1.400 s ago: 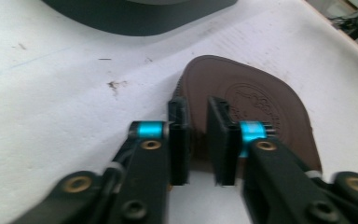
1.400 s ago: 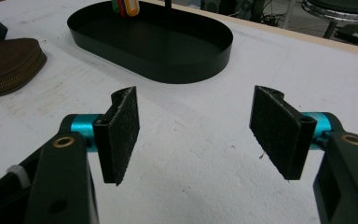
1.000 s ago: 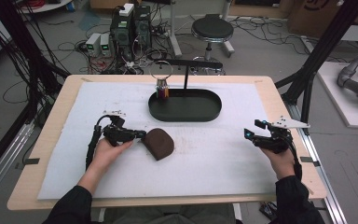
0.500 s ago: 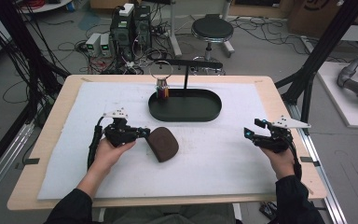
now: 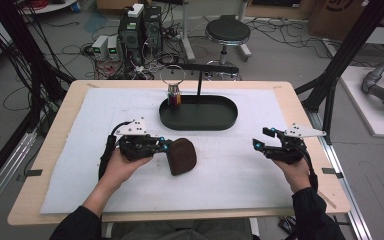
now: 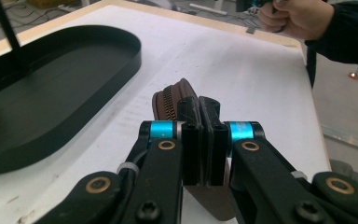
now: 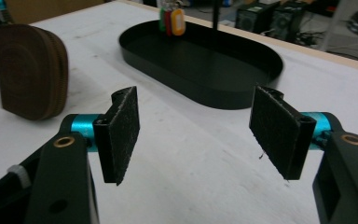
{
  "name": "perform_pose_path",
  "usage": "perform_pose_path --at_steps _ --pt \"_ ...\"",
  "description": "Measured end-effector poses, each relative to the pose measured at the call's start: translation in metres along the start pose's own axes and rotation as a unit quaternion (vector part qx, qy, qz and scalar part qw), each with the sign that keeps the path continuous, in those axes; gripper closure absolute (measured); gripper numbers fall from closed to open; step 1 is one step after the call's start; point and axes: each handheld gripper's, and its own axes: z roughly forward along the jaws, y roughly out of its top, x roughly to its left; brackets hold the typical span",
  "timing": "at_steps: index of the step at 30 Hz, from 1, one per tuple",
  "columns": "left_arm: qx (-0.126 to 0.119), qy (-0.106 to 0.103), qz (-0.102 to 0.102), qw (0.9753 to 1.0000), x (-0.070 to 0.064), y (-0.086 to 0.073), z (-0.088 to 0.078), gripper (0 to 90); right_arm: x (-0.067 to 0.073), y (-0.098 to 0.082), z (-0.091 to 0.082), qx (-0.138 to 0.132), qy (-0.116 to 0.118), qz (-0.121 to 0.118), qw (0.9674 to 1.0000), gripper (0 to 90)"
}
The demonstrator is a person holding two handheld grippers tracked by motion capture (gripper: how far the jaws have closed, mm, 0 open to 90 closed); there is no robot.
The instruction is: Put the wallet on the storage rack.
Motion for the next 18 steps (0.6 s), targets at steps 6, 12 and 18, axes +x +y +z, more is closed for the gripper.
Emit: perform_pose_path --at_steps 6,12,18 --pt "-0.001 -0.026 0.022 0.9994 -0.004 0.003 0.001 87.9 0.013 0.008 0.016 0.000 0.060 -0.013 0.9981 32.1" --pt "-0.003 -0.042 0.029 0.9987 -0.005 0.004 0.004 88.6 0.030 0.021 0.041 0.011 0.119 -0.035 0.9922 31.5" --pt "-0.002 -0.049 0.025 0.9985 -0.004 0.003 0.002 88.6 0.044 0.031 0.069 0.025 0.170 -0.044 0.9842 31.0"
